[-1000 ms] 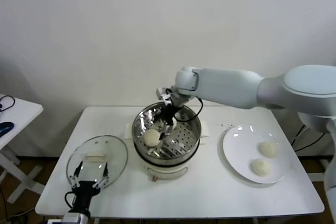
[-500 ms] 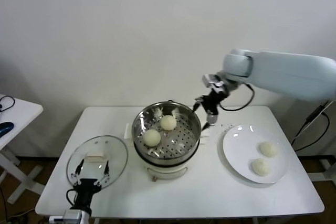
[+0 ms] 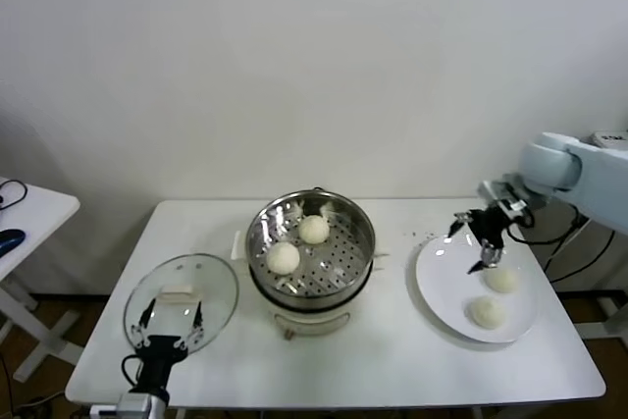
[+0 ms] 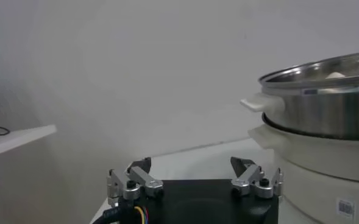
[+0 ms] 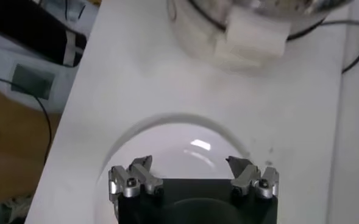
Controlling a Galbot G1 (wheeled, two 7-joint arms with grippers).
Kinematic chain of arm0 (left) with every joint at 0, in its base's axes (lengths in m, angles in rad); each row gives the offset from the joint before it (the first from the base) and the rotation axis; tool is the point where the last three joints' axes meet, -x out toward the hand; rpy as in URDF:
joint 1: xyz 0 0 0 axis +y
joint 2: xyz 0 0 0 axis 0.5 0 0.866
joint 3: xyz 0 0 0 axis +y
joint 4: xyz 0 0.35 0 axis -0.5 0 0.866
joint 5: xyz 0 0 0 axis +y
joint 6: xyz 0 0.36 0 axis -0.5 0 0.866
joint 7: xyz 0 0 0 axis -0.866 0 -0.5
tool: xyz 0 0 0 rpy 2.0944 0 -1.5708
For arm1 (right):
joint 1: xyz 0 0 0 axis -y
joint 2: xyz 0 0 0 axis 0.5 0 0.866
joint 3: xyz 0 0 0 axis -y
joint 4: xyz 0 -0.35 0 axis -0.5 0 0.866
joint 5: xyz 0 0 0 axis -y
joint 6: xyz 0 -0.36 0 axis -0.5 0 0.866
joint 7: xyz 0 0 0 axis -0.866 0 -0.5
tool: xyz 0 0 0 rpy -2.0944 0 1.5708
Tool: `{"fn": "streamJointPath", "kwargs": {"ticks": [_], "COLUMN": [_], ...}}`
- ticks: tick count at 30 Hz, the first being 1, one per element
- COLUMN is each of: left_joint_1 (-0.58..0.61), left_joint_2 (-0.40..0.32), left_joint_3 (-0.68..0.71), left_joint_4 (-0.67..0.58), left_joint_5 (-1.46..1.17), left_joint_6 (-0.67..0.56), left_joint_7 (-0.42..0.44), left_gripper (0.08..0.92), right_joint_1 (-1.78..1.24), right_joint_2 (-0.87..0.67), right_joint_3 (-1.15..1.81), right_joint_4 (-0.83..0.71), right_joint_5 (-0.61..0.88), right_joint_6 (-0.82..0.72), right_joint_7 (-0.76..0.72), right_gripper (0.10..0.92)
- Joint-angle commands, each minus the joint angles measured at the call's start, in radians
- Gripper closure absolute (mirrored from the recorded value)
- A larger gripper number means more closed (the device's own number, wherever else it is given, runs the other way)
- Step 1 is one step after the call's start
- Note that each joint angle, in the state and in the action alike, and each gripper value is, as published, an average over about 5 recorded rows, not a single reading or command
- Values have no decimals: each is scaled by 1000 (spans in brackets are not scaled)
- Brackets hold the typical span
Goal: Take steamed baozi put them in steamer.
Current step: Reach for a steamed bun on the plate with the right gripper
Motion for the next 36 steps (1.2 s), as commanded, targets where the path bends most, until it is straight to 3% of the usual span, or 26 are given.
{"fn": "streamJointPath", "kwargs": {"ticks": [1, 36], "left_joint_1": [7, 20], "left_joint_2": [-4, -9], "left_joint_3": [-5, -16], "left_joint_4": [0, 14], "left_joint_5": [5, 9], "left_joint_6": [1, -1], "left_joint_7": [0, 0], "left_gripper": [177, 177], "right_joint_1": [-334, -516], "right_joint_2": [-91, 6], "right_joint_3": [241, 375], "right_joint_4": [-69, -176], "right_joint_5": [-213, -290], "right_joint_6": [22, 33], "right_joint_7": [-6, 29], "right_gripper": [203, 203]}}
